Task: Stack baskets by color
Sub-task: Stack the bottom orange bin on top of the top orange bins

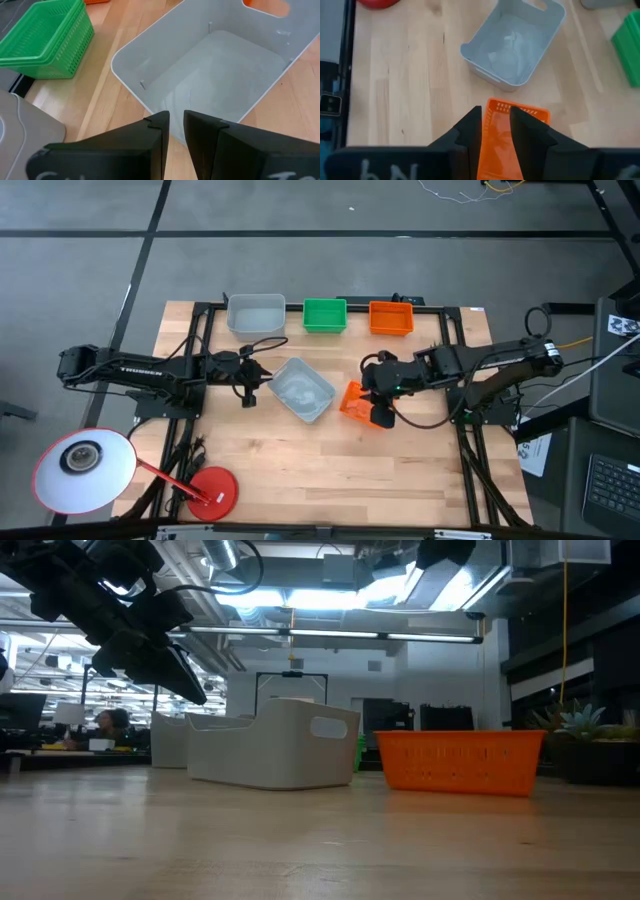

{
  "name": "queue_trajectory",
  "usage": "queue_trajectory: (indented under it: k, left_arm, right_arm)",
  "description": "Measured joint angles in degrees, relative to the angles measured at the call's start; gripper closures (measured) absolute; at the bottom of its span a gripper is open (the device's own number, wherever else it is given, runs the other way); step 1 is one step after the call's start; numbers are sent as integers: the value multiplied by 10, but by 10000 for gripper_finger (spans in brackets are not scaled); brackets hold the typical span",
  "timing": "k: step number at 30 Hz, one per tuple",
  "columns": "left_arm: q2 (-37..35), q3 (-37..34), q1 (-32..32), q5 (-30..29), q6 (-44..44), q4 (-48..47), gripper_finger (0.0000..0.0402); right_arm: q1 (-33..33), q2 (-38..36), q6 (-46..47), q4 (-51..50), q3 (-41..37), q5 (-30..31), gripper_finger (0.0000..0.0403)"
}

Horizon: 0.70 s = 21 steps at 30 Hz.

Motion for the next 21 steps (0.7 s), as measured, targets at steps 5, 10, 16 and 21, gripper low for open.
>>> queue_trajectory:
  k: [5, 10, 16, 21]
  left_arm:
    - [0, 0, 0, 0, 0, 0, 352]
    - [0, 0, 0, 0, 0, 0, 352]
    - [0, 0, 0, 0, 0, 0, 352]
    - [0, 0, 0, 0, 0, 0, 352]
  right_arm:
    - [0, 1, -33, -4, -1, 0, 302]
    - [2, 3, -45, 28, -48, 0, 302]
    - [-15, 3, -6, 117, -163, 0, 302]
    - [-48, 3, 34, 159, -257, 13, 302]
